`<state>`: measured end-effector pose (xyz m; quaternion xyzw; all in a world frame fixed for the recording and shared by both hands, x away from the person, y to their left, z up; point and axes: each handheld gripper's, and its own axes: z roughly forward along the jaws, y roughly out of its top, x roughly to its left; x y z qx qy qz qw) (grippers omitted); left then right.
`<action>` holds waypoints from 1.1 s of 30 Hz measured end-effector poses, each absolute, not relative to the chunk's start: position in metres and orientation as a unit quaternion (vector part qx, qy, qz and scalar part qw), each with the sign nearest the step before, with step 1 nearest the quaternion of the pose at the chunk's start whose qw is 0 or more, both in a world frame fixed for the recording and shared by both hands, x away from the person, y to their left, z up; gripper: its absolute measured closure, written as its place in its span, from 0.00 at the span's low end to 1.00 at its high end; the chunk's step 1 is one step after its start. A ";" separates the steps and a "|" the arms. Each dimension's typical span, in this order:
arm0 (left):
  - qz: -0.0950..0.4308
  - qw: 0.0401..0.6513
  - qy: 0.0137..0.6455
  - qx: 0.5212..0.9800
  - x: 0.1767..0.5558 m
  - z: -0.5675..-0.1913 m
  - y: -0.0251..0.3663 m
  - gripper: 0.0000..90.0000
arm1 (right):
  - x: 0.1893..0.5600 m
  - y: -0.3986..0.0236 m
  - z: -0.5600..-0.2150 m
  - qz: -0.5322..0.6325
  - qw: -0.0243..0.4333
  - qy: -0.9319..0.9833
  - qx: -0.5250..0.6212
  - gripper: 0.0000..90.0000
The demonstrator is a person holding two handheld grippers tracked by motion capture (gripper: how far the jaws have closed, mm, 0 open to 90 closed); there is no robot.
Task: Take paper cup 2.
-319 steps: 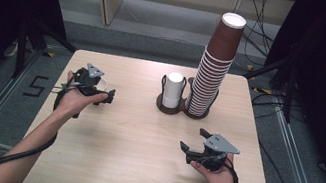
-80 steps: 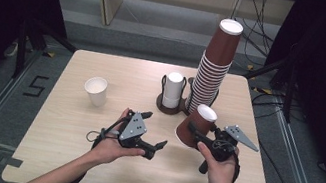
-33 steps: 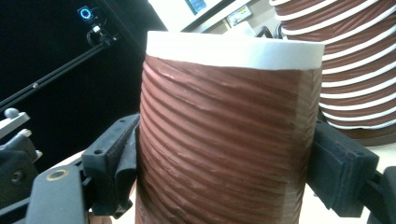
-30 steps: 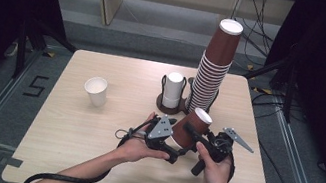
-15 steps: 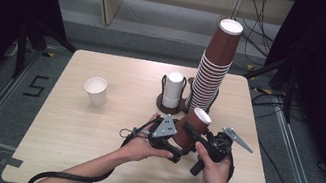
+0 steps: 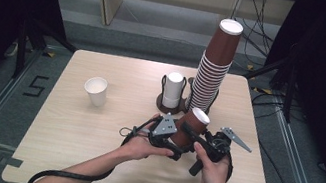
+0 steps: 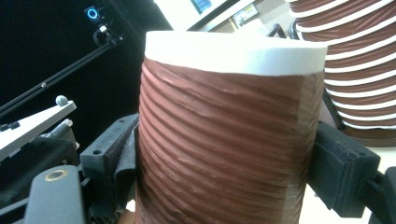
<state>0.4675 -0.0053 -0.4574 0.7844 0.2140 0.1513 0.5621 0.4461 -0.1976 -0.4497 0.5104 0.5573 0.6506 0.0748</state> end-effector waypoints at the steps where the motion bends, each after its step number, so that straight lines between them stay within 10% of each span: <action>1: 0.153 0.557 0.215 0.787 0.467 -0.457 -0.004 0.08 | 0.446 -0.197 -0.450 0.649 0.079 0.560 0.509 0.21; 33: 0.178 0.569 0.189 0.780 0.469 -0.452 0.008 0.15 | 0.445 -0.201 -0.446 0.664 0.069 0.574 0.474 0.15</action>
